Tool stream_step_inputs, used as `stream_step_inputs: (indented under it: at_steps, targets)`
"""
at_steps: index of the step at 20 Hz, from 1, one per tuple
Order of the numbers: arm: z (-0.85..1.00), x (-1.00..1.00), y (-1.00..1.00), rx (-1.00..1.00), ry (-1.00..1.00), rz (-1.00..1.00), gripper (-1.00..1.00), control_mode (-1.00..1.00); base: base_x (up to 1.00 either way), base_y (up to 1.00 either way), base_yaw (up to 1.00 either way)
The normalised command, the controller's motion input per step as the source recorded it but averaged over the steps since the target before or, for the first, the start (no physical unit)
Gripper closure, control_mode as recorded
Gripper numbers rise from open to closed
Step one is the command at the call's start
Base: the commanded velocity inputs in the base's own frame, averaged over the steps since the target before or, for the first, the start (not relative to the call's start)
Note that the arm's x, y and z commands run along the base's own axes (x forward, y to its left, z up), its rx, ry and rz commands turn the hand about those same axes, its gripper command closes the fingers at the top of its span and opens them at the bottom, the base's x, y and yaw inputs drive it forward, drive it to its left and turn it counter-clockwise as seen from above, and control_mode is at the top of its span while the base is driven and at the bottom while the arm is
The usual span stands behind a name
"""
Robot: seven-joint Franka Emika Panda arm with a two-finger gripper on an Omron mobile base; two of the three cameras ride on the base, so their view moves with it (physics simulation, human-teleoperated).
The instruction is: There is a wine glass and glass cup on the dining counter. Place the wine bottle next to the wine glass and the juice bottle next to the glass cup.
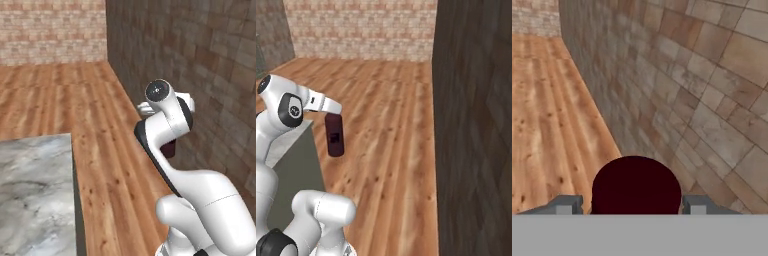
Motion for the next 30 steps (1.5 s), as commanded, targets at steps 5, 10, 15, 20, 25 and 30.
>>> stream_step_inputs:
  at_steps: [5, 10, 15, 20, 25, 30]
  targets:
    - [0.0, 0.0, 0.0, 0.0, 0.0, 0.0, 1.0, 1.0, 0.64, -0.3, 0.23]
    - [0.0, 0.0, 0.0, 0.0, 0.0, 0.0, 1.0, 1.0, 0.64, -0.3, 0.24]
    - [0.0, 0.0, 0.0, 0.0, 0.0, 0.0, 1.0, 1.0, 0.64, -0.3, 0.24]
    - [0.0, 0.0, 0.0, 0.0, 0.0, 0.0, 1.0, 1.0, 0.64, -0.29, 0.25]
    - [0.0, 0.0, 0.0, 0.0, 0.0, 0.0, 1.0, 1.0, 0.64, -0.28, 0.26]
    - [0.0, 0.0, 0.0, 0.0, 0.0, 0.0, 1.0, 1.0, 0.64, -0.28, 0.27]
